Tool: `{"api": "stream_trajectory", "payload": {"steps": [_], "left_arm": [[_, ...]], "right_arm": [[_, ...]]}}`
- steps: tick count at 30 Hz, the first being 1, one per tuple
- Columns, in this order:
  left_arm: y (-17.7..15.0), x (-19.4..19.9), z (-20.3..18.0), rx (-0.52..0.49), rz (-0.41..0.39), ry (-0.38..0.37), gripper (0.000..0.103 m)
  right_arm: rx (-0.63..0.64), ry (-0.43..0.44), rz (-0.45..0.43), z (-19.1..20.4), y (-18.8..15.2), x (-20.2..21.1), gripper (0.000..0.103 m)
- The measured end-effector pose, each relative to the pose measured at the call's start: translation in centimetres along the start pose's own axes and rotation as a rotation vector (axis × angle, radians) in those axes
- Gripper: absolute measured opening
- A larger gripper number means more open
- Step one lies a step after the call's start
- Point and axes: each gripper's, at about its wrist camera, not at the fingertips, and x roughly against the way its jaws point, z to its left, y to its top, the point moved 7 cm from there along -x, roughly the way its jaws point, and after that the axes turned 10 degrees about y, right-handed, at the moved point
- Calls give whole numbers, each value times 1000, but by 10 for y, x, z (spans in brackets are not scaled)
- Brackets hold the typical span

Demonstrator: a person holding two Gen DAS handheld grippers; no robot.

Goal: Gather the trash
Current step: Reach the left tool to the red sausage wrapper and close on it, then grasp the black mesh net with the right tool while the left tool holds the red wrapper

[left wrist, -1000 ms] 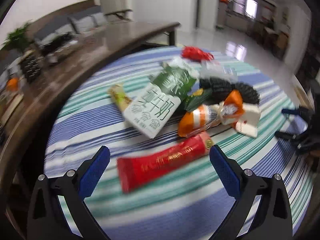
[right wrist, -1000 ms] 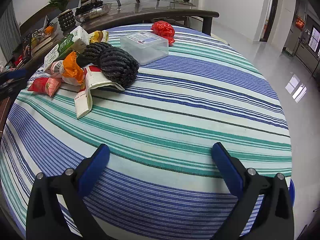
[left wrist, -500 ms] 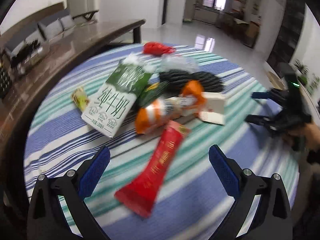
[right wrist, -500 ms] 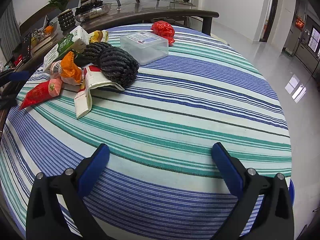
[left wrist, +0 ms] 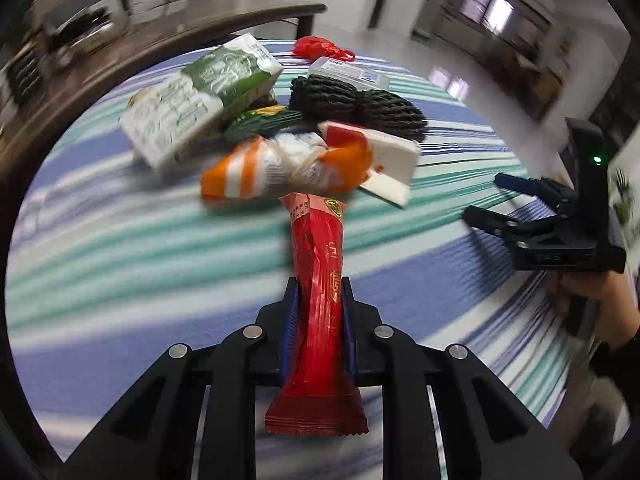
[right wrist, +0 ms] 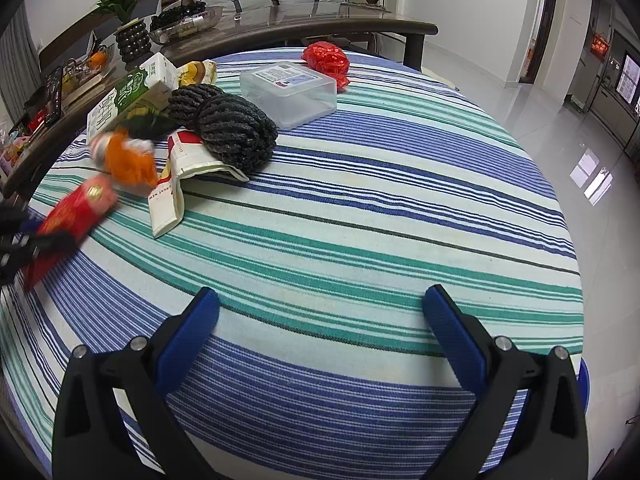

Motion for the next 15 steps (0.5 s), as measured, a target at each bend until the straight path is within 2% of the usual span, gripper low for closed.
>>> {"api": "stream_trajectory", "payload": {"steps": [2, 4, 5, 8, 12, 13, 15], "left_arm": [[-10, 3, -4, -18, -33, 66, 20], [-10, 3, -4, -25, -57, 90, 21], [-9, 1, -2, -17, -58, 91, 23], [-7, -1, 5, 14, -60, 58, 24], [-4, -3, 8, 30, -52, 44, 27], [-3, -4, 7, 26, -52, 45, 34], [-1, -5, 8, 15, -52, 56, 48]], "right_arm": [[0, 1, 0, 0, 0, 0, 98], [-3, 7, -2, -1, 1, 0, 98], [-3, 14, -5, -1, 1, 1, 98], [12, 157, -15, 16, 14, 5, 98], [163, 138, -62, 37, 66, 13, 98], [190, 137, -51, 39, 77, 9, 98], [224, 143, 8, 44, 98, -10, 86]]}}
